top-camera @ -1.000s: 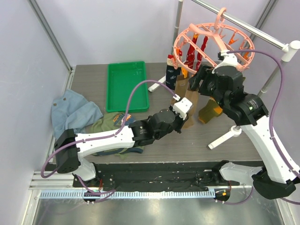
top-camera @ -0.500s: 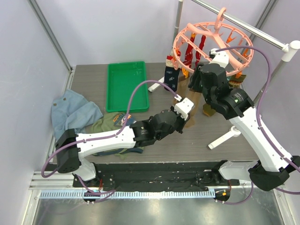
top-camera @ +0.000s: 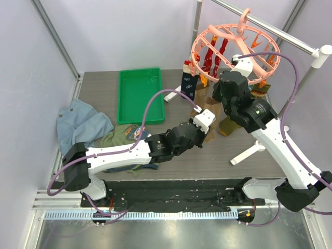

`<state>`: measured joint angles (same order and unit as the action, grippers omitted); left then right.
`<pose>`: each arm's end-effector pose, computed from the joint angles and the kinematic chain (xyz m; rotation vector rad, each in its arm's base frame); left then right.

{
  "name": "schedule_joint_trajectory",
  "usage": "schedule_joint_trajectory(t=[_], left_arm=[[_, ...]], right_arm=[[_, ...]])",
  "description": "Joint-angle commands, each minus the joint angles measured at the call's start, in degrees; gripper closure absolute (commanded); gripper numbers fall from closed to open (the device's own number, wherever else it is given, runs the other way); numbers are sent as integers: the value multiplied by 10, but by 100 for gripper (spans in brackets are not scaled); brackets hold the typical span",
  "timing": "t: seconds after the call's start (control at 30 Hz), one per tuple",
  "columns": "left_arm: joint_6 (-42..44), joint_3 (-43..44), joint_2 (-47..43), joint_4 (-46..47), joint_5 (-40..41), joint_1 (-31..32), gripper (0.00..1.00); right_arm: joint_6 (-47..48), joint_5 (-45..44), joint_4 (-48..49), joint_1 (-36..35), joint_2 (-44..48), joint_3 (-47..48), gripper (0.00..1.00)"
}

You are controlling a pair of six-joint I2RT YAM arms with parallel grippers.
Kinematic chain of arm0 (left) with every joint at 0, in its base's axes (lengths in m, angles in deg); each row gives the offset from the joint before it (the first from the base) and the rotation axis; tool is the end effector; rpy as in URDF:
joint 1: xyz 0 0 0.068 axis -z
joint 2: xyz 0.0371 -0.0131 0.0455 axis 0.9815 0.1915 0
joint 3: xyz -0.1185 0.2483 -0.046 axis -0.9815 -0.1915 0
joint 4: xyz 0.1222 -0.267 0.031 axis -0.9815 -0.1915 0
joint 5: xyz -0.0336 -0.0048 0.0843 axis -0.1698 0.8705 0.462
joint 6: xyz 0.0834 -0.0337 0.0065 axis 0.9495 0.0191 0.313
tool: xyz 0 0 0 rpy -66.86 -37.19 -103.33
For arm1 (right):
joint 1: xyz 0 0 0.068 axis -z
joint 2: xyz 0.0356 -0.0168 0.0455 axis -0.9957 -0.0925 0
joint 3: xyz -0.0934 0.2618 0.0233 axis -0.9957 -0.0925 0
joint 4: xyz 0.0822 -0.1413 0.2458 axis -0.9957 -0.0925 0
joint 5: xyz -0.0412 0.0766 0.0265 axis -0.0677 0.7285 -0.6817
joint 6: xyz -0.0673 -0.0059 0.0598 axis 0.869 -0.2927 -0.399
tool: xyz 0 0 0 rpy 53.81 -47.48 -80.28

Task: Remove the socks clipped to the hanger

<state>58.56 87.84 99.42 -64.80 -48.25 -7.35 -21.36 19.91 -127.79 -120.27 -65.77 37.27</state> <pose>0.1692 -0.4167 0.3211 0.7073 1.7092 -0.6794 0.2767 0.1382 0.4592 0.2653 1.8748 0.1006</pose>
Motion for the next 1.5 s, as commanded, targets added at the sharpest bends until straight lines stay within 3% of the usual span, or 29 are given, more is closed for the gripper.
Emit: schedule_joint_trajectory(t=[0.0, 0.13, 0.53, 0.77, 1.03, 1.13, 1.3, 1.33, 1.43, 1.47], left_arm=[[-6, -10, -20, 23, 33, 3, 100], [-20, -30, -39, 6, 70, -1, 100], [-71, -80, -110, -33, 77, -38, 100], [-130, -43, -121, -119, 41, -179, 100], [-114, 30, -68, -159, -2, -317, 100], [-113, 51, -41, -162, -24, -350, 100], [-116, 83, 46, -170, -50, -415, 100], [-117, 102, 59, -175, -53, -429, 98], [-120, 145, 114, -220, -60, -448, 75], [-120, 158, 127, -233, -62, -450, 71]], right_arm=[[0, -4, 32, -4, 21, -6, 95], [2, -6, 38, -3, 24, -13, 95], [10, 6, 63, -4, 39, -32, 93], [28, 16, 71, -3, 73, -66, 60], [58, 57, 71, -3, 121, -100, 43], [61, 85, 63, -3, 140, -115, 32], [61, 125, 41, -3, 187, -143, 19], [61, 131, 40, -4, 196, -151, 19], [58, 148, 40, -4, 227, -178, 19], [57, 149, 38, -4, 235, -185, 19]])
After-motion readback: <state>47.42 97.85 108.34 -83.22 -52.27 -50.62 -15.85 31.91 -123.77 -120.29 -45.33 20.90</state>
